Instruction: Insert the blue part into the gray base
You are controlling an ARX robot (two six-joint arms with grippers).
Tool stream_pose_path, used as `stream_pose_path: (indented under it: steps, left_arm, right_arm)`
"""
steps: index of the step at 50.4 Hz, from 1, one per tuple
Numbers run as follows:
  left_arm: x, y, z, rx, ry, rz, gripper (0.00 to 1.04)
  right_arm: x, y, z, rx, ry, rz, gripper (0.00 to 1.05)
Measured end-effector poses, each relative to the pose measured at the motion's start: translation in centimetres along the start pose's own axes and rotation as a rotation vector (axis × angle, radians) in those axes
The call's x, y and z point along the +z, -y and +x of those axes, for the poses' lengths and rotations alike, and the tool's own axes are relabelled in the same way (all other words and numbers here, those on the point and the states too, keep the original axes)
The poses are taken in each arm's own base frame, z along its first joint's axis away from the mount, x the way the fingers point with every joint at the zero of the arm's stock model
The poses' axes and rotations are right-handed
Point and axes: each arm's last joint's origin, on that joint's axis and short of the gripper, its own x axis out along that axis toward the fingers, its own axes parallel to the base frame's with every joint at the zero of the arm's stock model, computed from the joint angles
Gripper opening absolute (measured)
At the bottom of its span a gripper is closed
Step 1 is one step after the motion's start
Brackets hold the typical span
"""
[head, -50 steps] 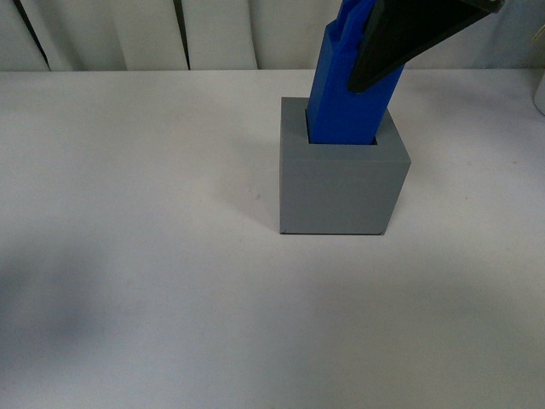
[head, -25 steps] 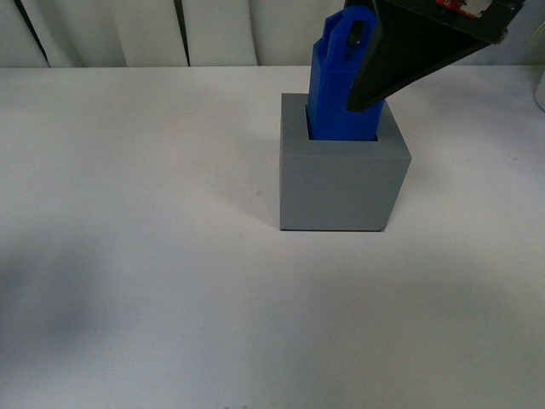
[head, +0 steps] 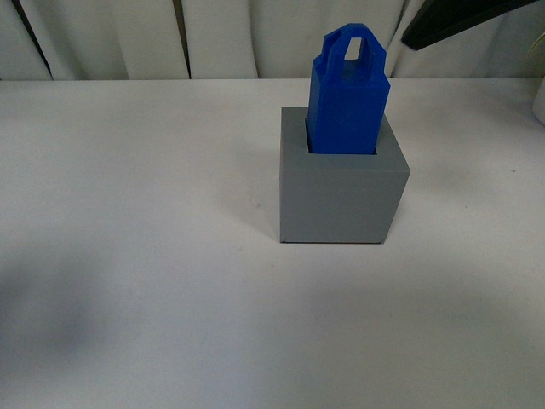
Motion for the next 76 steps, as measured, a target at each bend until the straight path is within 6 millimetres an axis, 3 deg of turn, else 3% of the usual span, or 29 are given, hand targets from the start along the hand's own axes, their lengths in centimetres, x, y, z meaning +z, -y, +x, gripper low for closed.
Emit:
stream_pose_path:
  steps: [12,19,33,50,51,53,56,61,66,76]
  left_arm:
    - [0.0,0.0,0.0,0.000,0.000,0.000,0.99]
    - [0.0,0.0,0.0,0.000,0.000,0.000,0.99]
    - [0.0,0.0,0.0,0.000,0.000,0.000,0.99]
    - [0.0,0.0,0.0,0.000,0.000,0.000,0.99]
    - [0.0,0.0,0.0,0.000,0.000,0.000,0.99]
    - [0.0,0.0,0.0,0.001,0.000,0.000,0.99]
    - [0.0,0.0,0.0,-0.002,0.000,0.000,0.99]
    - [0.0,0.0,0.0,0.003,0.000,0.000,0.99]
    - [0.0,0.0,0.0,0.002,0.000,0.000,0.99]
    - [0.0,0.0,0.0,0.000,0.000,0.000,0.99]
  right_arm:
    - [-4.8,-1.8,-3.1,-0.067,0.166,0.077,0.97]
    - [-7.0,-3.5,-3.5,-0.106,0.242,0.120,0.97]
    - [-13.1,-8.7,-3.3,-0.232,0.432,0.307,0.97]
    - [-13.5,-9.1,-3.1,-0.228,0.442,0.370,0.97]
    - [-13.5,-9.1,-2.9,-0.261,0.417,0.382,0.96]
    - [-13.3,-9.5,-1.8,-0.513,0.285,0.400,0.88]
    - [-13.6,-10.5,-0.7,-0.768,0.257,0.517,0.79]
    - [-14.2,-12.9,-0.7,-1.199,0.473,0.732,0.57]
    - [-14.4,-14.9,-1.0,-1.263,0.615,0.798,0.36]
    - [-15.5,-17.6,0.2,-1.236,0.629,0.848,0.02]
